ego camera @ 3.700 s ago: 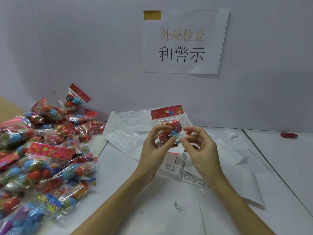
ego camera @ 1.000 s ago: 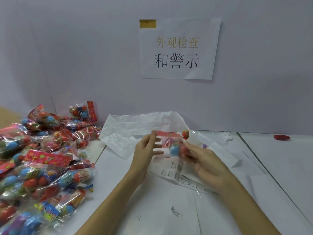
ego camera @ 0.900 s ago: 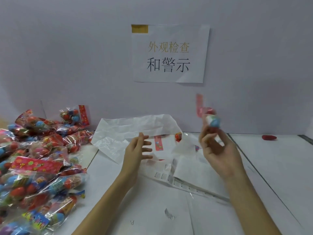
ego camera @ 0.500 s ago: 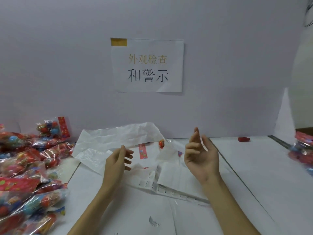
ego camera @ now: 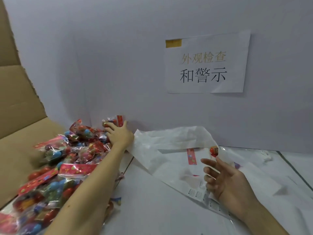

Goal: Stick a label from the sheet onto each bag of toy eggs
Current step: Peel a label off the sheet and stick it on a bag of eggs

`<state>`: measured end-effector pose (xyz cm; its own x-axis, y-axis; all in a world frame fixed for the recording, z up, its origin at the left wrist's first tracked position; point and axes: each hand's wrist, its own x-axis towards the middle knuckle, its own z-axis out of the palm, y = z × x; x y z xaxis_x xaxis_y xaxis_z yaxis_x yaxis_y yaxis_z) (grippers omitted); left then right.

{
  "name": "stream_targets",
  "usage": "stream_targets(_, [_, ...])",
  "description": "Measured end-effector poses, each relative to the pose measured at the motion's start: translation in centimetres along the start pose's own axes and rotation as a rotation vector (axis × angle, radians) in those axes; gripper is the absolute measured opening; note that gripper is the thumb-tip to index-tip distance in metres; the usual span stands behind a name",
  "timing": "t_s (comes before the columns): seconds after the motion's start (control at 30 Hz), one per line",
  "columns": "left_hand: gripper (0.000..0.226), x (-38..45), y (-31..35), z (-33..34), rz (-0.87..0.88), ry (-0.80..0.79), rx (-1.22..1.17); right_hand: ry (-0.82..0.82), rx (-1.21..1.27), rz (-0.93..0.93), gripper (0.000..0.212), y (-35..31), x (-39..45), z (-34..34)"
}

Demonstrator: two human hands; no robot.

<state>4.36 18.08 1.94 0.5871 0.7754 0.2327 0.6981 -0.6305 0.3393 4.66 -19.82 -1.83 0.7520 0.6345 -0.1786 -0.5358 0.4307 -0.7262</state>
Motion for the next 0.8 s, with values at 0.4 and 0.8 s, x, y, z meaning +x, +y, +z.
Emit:
stream_targets(0.4, [0.063,4.0,-0.1,0.0,-0.093,-0.096,-0.235,-0.019,-0.038,0.033,0.037,0.5,0.9,-0.3])
stream_targets(0.8, [0.033,-16.3,8.6,-1.8,0.255,-0.084,-1.287,0.008,0.052,-0.034,0.033,0.0,-0.5,0.1])
